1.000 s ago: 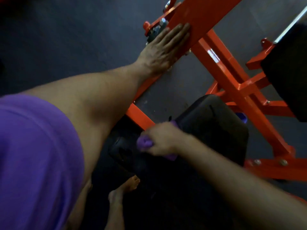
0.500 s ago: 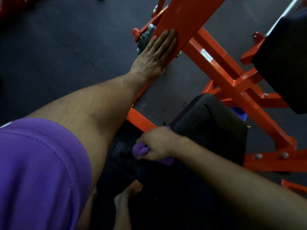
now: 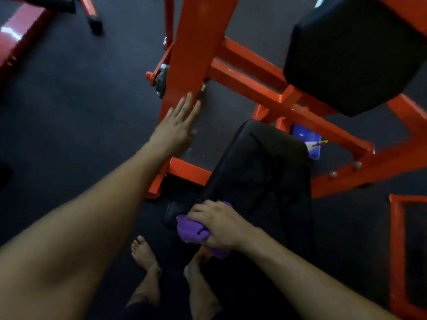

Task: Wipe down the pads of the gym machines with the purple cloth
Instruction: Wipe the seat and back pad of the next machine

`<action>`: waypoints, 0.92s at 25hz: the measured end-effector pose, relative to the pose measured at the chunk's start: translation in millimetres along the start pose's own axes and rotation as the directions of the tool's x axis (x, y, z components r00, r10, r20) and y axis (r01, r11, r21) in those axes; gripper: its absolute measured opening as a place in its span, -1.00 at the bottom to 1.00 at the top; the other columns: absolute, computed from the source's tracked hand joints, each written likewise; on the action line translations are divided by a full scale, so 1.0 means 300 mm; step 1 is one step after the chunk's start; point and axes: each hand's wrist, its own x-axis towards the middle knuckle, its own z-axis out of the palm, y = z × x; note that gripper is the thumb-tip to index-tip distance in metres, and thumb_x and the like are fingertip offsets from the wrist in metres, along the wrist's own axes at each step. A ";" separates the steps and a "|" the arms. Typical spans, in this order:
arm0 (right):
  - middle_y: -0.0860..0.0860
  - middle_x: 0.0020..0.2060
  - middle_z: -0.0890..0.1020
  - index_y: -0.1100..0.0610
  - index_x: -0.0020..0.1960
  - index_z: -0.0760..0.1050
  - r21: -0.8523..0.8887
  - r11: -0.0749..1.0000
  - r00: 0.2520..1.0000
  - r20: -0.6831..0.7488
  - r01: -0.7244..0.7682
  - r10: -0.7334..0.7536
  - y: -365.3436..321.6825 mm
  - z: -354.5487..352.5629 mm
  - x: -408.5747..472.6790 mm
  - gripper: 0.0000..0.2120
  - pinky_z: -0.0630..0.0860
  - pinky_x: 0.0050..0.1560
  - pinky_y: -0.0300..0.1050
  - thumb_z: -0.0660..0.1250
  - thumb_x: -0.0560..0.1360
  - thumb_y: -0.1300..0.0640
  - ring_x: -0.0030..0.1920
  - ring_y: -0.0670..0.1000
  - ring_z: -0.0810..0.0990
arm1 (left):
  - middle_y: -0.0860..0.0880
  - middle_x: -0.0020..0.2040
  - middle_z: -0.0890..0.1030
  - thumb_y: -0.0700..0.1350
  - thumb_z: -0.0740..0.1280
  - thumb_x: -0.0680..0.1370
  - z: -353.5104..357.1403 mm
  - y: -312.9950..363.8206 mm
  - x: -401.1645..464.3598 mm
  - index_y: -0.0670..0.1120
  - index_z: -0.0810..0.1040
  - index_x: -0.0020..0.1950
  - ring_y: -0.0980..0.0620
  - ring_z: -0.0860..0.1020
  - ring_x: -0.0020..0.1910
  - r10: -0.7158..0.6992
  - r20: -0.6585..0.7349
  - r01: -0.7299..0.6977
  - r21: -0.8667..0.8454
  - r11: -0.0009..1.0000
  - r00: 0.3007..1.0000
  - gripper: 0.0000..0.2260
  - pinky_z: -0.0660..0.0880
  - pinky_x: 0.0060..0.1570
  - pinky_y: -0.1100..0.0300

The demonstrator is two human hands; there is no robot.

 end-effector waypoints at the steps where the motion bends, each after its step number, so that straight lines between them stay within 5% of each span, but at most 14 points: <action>1: -0.03 0.12 0.57 -0.02 0.22 0.51 0.028 0.996 0.994 -0.058 -0.090 0.091 0.005 0.005 -0.069 -0.56 0.48 -0.01 0.03 0.37 0.35 0.00 0.04 0.11 0.54 | -0.15 0.69 -0.19 -0.03 0.23 0.70 0.025 0.064 -0.073 -0.06 -0.12 0.70 -0.15 -0.14 0.67 0.027 -0.011 -0.028 -0.111 0.993 1.000 -0.30 -0.01 0.59 -0.22; 4: -0.04 0.17 0.58 -0.01 0.25 0.54 0.127 0.945 0.906 -0.268 -0.303 0.327 -0.005 0.073 -0.231 -0.38 0.54 0.04 0.01 0.40 0.17 0.08 0.09 0.09 0.58 | -0.15 0.68 -0.06 0.10 0.06 0.64 0.154 0.172 -0.348 -0.16 0.06 0.68 -0.14 -0.07 0.65 0.085 0.059 -0.068 -0.242 0.968 0.995 -0.35 0.06 0.56 -0.22; 7: -0.02 0.18 0.58 -0.03 0.26 0.49 0.212 0.880 0.793 -0.381 -0.425 0.476 -0.035 0.163 -0.334 -0.25 0.55 0.11 0.00 0.54 0.07 0.15 0.14 0.08 0.60 | -0.05 0.66 -0.07 0.15 -0.02 0.63 0.271 0.291 -0.474 -0.11 -0.02 0.65 -0.07 -0.08 0.64 0.180 0.200 -0.122 -0.270 0.955 0.963 -0.35 0.08 0.60 -0.20; 9: 0.00 0.23 0.56 -0.04 0.31 0.44 0.279 0.824 0.718 -0.405 -0.493 0.566 -0.022 0.216 -0.381 -0.21 0.54 0.16 0.05 0.55 0.09 0.16 0.18 0.11 0.59 | -0.05 0.67 -0.03 0.15 0.00 0.65 0.339 0.357 -0.501 -0.09 0.00 0.66 -0.06 -0.05 0.66 0.245 0.176 -0.205 -0.217 0.954 0.954 -0.37 0.10 0.60 -0.18; 15: 0.11 0.32 0.51 0.10 0.37 0.45 0.496 0.529 0.256 -0.516 -0.688 0.817 0.119 0.359 -0.607 -0.26 0.46 0.28 0.16 0.44 0.18 0.24 0.31 0.21 0.50 | -0.08 0.70 0.06 0.14 0.07 0.70 0.417 0.517 -0.358 -0.04 0.15 0.68 -0.03 -0.03 0.68 0.332 0.141 -0.334 -0.006 0.943 0.933 -0.42 -0.01 0.62 -0.22; 16: 0.12 0.36 0.48 0.09 0.39 0.42 0.486 0.490 0.236 -0.493 -0.724 0.837 0.136 0.388 -0.628 -0.22 0.45 0.29 0.20 0.49 0.17 0.24 0.35 0.22 0.47 | -0.07 0.70 0.07 0.16 0.08 0.69 0.429 0.529 -0.342 -0.01 0.16 0.68 -0.03 -0.01 0.68 0.334 0.142 -0.342 0.035 0.939 0.932 -0.43 0.02 0.60 -0.26; 20: 0.15 0.47 0.39 0.01 0.45 0.40 0.280 0.520 0.390 -0.408 -0.807 0.825 0.180 0.500 -0.544 -0.23 0.29 0.37 0.43 0.43 0.24 -0.02 0.48 0.30 0.32 | -0.08 0.69 0.11 0.13 0.13 0.66 0.486 0.499 -0.347 0.00 0.21 0.67 -0.03 0.05 0.68 0.345 0.070 -0.352 0.137 0.926 0.936 -0.42 0.06 0.59 -0.26; 23: 0.14 0.39 0.46 0.01 0.34 0.48 0.203 0.536 0.396 -0.475 -0.820 0.786 0.271 0.451 -0.452 -0.27 0.30 0.32 0.44 0.55 0.18 -0.03 0.40 0.30 0.38 | -0.10 0.69 0.11 0.12 0.12 0.63 0.506 0.477 -0.344 -0.02 0.21 0.67 -0.05 0.05 0.68 0.360 0.055 -0.364 0.155 0.918 0.931 -0.40 0.02 0.60 -0.26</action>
